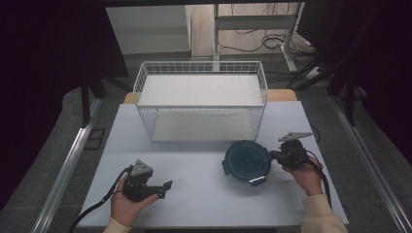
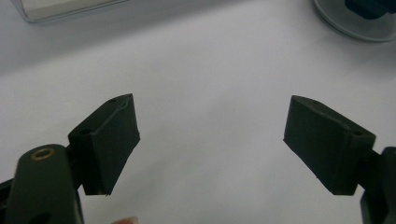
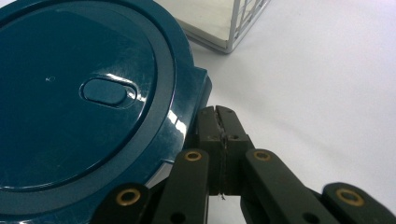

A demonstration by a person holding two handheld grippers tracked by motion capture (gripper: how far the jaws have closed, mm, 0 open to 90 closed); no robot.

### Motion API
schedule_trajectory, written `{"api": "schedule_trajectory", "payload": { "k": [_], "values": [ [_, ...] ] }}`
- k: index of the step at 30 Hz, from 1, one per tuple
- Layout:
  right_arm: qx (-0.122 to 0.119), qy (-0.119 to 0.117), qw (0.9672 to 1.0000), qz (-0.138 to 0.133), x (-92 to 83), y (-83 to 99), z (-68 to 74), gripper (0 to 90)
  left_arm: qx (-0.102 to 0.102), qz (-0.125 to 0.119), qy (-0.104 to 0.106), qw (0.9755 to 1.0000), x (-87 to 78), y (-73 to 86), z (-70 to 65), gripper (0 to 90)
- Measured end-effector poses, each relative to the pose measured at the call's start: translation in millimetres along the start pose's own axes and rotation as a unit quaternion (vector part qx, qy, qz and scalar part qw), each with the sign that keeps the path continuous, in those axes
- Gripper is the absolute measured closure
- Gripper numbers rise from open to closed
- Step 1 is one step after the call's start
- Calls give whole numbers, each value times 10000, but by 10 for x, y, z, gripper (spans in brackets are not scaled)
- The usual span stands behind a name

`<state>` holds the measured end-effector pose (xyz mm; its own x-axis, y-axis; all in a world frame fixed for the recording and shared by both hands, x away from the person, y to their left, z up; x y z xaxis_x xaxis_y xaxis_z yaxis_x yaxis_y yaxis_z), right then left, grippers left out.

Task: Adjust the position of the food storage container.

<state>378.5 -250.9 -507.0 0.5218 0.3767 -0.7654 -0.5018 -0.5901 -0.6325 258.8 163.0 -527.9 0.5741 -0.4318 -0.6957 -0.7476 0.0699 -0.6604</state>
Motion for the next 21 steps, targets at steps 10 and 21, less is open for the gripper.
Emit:
{"api": "schedule_trajectory", "payload": {
  "k": [10,21],
  "values": [
    [-75,-70,9999,34,-26,-3,77,900,2,32,2,10000,18,6,-1,173],
    [-126,-178,9997,66,-9,-18,155,900,15,60,-7,10000,29,9,0,173]
  ]
}}
Point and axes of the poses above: each handheld gripper's, and its own axes: x roughly forward along the jaws, y roughly out of its underside, z roughly to its left, the point moved 5 cm from there along x, roughly forward along the jaws, and after that the axes turned 10 degrees about -x, right-handed, at the moved point
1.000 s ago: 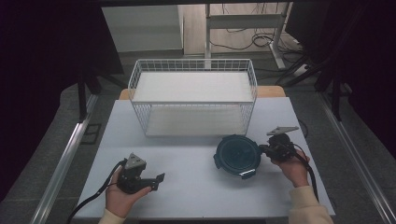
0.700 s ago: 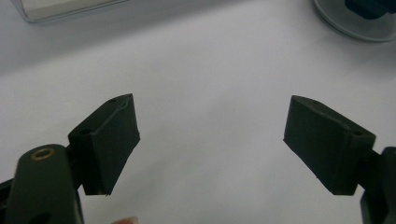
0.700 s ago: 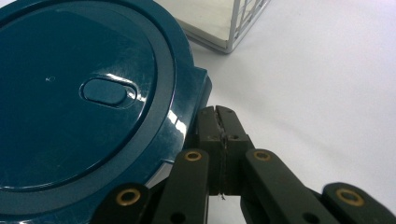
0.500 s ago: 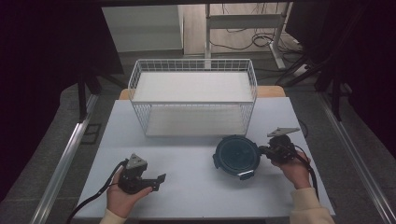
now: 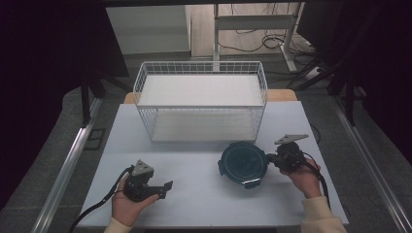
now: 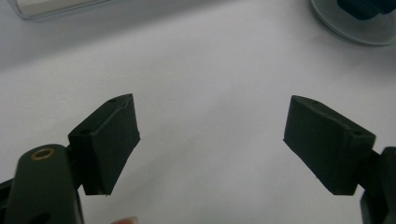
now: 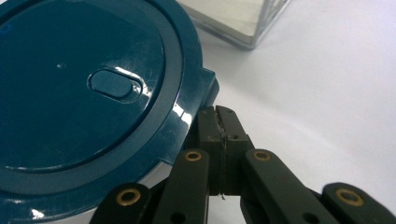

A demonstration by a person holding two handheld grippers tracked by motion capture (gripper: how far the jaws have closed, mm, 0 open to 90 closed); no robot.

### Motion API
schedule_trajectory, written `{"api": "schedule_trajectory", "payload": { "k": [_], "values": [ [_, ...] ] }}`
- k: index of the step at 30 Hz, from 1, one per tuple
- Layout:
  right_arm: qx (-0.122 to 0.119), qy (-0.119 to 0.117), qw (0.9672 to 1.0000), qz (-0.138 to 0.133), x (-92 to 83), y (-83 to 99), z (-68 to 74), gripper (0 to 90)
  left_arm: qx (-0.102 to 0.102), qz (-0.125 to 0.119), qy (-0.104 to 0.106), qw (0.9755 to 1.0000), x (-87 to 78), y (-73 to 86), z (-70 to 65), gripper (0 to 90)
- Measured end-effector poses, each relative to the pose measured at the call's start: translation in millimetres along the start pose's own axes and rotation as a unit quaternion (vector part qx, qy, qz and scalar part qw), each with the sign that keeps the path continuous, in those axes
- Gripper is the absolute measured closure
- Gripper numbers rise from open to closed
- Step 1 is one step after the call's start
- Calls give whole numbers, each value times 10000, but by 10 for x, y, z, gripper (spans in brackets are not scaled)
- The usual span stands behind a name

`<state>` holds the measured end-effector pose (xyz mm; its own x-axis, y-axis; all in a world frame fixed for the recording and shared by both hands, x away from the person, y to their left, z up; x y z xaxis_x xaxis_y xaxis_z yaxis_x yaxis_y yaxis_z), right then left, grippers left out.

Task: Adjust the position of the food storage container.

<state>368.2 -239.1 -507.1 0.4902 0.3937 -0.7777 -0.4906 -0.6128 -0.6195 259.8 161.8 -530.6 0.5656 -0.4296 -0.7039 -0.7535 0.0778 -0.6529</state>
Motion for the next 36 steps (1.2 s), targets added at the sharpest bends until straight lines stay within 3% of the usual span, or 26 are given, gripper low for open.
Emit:
{"api": "schedule_trajectory", "payload": {
  "k": [13,16,36],
  "values": [
    [-135,-117,9998,-15,32,-59,135,900,5,10,-8,10000,3,1,3,173],
    [-141,-245,9996,-68,42,-69,170,900,-1,9,-8,10000,4,0,2,173],
    [-324,-351,9988,-144,101,-148,371,900,-26,5,23,10000,-1,-5,1,174]
  ]
}}
Point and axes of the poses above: each handheld gripper's, and its own axes: x roughly forward along the jaws, y roughly out of its underside, z roughly to its left, the point moved 5 cm from there along x, roughly forward along the jaws, and after that the axes turned 10 degrees about -x, right-handed, at the moved point
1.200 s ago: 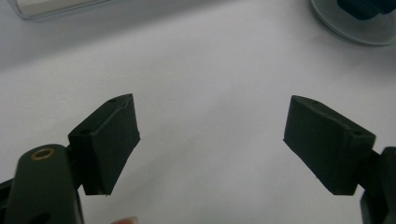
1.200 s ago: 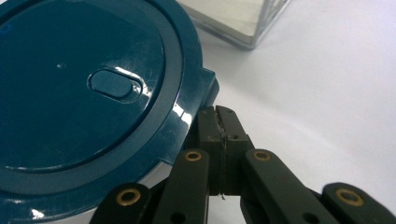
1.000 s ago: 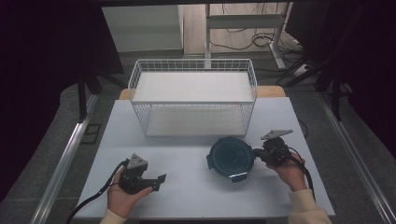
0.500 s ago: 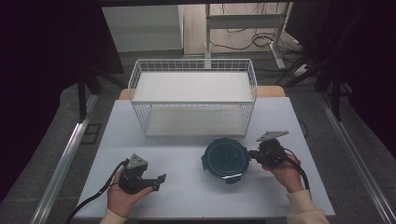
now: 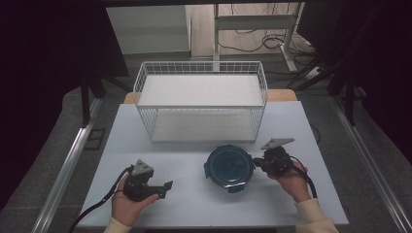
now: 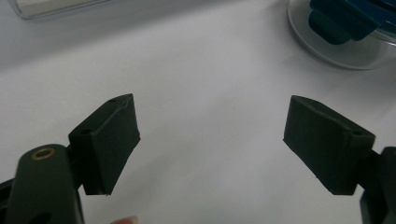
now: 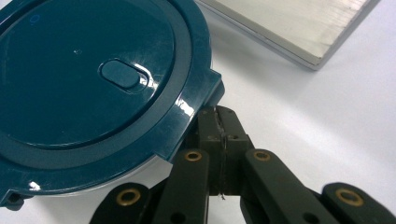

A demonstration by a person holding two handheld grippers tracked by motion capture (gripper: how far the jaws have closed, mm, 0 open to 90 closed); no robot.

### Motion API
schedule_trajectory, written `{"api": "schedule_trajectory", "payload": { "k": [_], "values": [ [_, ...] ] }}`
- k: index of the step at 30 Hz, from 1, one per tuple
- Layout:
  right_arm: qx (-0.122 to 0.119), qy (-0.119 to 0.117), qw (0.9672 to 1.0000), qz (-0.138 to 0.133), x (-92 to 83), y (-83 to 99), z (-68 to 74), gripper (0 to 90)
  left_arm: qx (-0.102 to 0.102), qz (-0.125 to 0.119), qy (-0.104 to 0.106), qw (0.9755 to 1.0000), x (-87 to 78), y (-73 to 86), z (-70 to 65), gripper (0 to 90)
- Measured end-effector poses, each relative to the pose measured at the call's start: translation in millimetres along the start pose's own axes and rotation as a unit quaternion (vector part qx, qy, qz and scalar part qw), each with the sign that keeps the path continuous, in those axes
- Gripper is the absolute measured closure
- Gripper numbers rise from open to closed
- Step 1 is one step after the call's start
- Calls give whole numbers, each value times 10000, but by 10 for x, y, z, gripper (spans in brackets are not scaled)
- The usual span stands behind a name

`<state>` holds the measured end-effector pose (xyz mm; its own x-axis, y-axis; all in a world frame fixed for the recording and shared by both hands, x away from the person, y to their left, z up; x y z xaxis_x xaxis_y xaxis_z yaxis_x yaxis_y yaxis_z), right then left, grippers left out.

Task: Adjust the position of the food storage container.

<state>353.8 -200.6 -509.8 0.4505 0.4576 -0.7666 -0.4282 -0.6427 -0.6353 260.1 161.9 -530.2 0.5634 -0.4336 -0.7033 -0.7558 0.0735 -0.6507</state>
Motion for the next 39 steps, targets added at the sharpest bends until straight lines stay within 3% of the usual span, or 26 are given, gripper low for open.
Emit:
{"api": "schedule_trajectory", "payload": {
  "k": [26,39],
  "values": [
    [-117,-189,9996,-167,91,-129,259,900,2,24,7,10000,5,3,0,174],
    [-342,-507,9979,-207,137,-194,475,900,-7,18,21,10000,1,0,-1,174]
  ]
}}
Point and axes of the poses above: each handheld gripper's, and its own axes: x roughly forward along the jaws, y roughly out of its underside, z roughly to its left, the point moved 5 cm from there along x, roughly forward along the jaws, and after that the axes turned 10 degrees about -x, right-handed, at the moved point
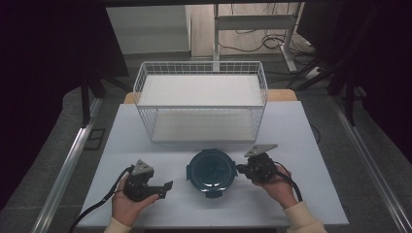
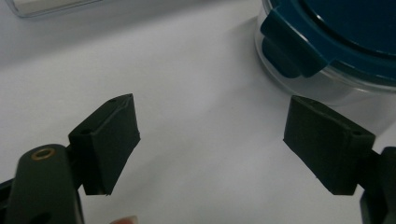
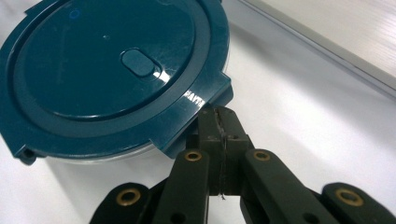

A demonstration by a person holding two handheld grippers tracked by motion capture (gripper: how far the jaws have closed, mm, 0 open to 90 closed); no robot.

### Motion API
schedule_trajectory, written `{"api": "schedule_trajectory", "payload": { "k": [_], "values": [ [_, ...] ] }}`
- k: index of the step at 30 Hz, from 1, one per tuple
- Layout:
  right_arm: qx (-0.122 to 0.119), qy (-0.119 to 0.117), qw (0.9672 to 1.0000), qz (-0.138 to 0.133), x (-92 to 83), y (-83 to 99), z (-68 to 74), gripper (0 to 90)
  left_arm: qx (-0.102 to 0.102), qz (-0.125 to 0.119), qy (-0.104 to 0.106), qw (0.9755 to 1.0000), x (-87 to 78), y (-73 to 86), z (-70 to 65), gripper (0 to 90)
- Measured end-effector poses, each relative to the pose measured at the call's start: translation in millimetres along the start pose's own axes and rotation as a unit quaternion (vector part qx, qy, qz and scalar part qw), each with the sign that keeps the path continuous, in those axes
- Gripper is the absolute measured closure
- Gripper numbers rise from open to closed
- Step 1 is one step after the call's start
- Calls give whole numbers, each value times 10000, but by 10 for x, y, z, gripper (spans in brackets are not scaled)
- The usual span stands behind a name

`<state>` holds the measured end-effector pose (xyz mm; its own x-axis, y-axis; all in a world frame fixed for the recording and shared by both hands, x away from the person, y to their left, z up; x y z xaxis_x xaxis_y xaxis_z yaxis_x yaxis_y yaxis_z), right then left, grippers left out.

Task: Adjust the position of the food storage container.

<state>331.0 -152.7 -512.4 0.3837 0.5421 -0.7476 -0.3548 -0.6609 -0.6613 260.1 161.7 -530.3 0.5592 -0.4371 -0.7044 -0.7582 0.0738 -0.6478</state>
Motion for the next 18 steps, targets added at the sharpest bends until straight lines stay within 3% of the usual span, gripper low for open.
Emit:
{"api": "schedule_trajectory", "payload": {
  "k": [9,13,18],
  "values": [
    [-96,-156,9998,-59,51,-40,118,900,-4,9,21,10000,3,1,-3,174],
    [-141,-365,9991,-147,41,-30,88,900,6,-6,30,10000,-2,-5,0,174],
    [3,-321,9989,-327,-12,-19,38,900,29,-21,46,10000,-21,-19,19,173]
  ]
}}
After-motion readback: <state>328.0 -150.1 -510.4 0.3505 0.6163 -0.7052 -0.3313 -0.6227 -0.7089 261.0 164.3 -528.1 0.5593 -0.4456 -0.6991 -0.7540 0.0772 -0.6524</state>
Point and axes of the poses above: each handheld gripper's, and its own axes: x roughly forward along the jaws, y roughly out of its underside, z roughly to its left, the point moved 5 cm from there along x, roughly forward along the jaws, and after that the axes turned 10 degrees about -x, right-handed, at the moved point
